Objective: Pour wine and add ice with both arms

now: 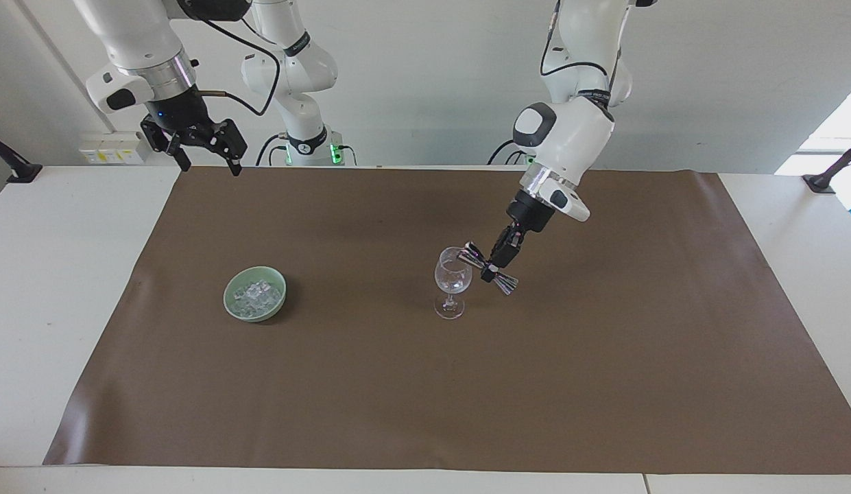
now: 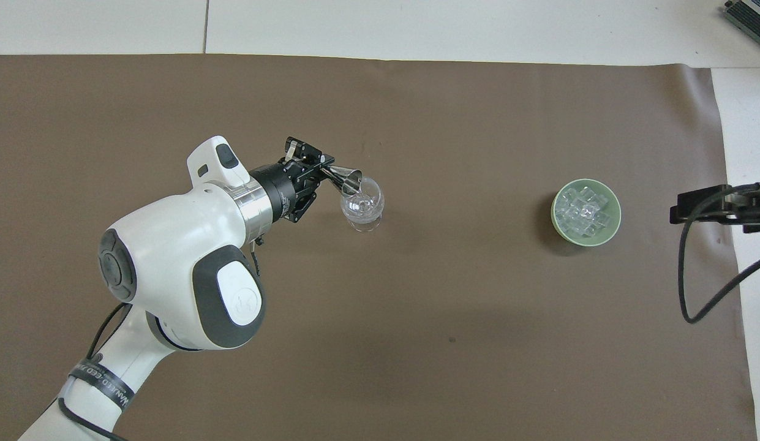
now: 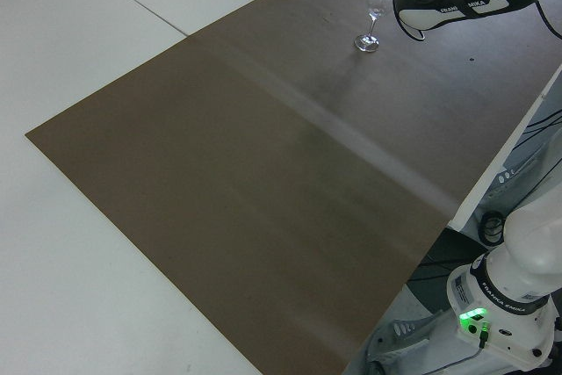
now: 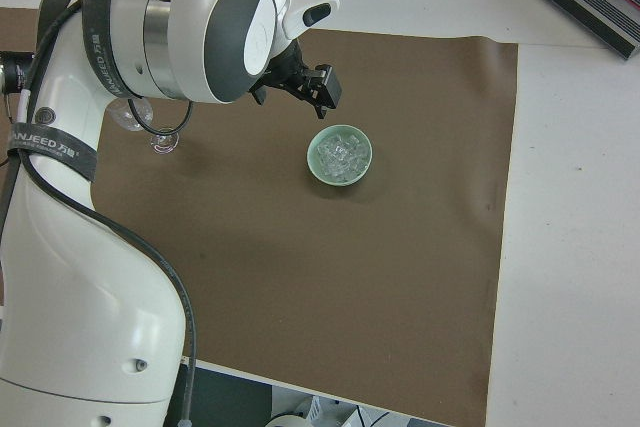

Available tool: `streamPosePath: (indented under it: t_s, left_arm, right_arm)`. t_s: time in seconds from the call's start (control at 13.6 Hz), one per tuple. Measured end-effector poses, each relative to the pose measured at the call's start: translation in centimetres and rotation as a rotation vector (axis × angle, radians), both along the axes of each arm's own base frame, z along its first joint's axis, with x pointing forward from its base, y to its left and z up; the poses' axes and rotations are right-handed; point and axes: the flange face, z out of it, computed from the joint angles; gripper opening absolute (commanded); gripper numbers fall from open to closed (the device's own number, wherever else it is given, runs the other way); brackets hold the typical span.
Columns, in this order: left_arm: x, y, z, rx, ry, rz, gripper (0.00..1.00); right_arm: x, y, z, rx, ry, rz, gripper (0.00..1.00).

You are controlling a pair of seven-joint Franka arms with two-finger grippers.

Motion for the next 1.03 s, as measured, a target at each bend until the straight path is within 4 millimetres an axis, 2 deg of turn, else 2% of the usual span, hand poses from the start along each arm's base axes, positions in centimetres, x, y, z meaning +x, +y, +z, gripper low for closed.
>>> streamPosePath:
  t_s: [1.03]
  left_arm:
    - [0.18, -0.68, 0.09, 0.147, -0.105, -0.091, 0.0]
  right_arm:
    - [0.0, 0.0, 0.0, 0.0, 0.0, 0.0, 1.0]
